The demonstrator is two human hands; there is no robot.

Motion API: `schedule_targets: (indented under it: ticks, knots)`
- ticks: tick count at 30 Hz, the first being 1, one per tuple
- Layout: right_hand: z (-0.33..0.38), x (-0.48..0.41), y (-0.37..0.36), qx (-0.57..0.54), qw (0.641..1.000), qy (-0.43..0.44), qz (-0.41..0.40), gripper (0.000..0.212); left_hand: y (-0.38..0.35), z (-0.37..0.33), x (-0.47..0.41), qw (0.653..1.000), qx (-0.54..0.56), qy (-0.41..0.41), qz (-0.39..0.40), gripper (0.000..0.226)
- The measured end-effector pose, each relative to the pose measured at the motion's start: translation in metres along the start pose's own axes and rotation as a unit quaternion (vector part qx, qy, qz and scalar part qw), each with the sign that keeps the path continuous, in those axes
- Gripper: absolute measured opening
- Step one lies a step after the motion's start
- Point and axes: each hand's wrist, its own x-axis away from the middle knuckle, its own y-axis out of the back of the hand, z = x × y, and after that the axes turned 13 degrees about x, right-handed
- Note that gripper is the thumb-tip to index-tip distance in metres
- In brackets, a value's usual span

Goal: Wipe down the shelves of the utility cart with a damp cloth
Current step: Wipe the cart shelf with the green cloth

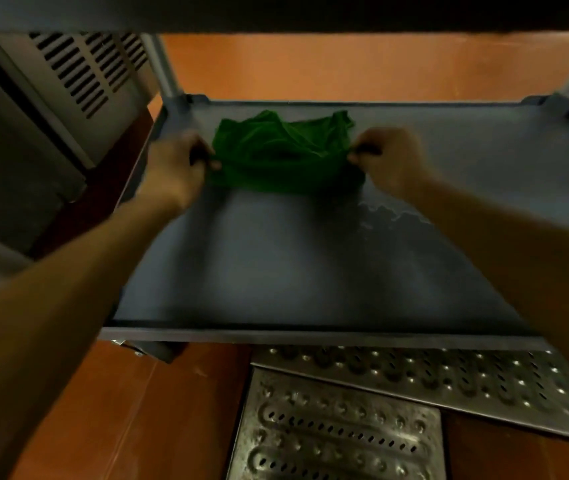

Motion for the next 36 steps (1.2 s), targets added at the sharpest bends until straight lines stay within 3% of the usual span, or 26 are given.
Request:
schedule_targets:
  ticks: [3, 7, 22, 36]
  knots:
    - [-0.011, 0.033, -0.032, 0.047, 0.995, 0.043, 0.074, 0.019, -0.016, 0.018, 0.039, 0.998, 0.015, 0.015, 0.06, 0.016]
    - [-0.023, 0.045, -0.038, 0.09, 0.986, 0.078, 0.116, 0.025, -0.016, 0.034, 0.054, 0.997, 0.027, 0.015, 0.076, 0.012]
    - [-0.027, 0.096, -0.014, 0.1, 0.98, 0.121, 0.12, 0.029, 0.011, 0.032, 0.098, 0.986, 0.034, -0.034, 0.161, 0.013]
    - [-0.02, 0.139, 0.01, 0.059, 0.98, 0.145, 0.124, 0.027, 0.043, 0.007, 0.134, 0.983, 0.036, -0.031, 0.179, 0.012]
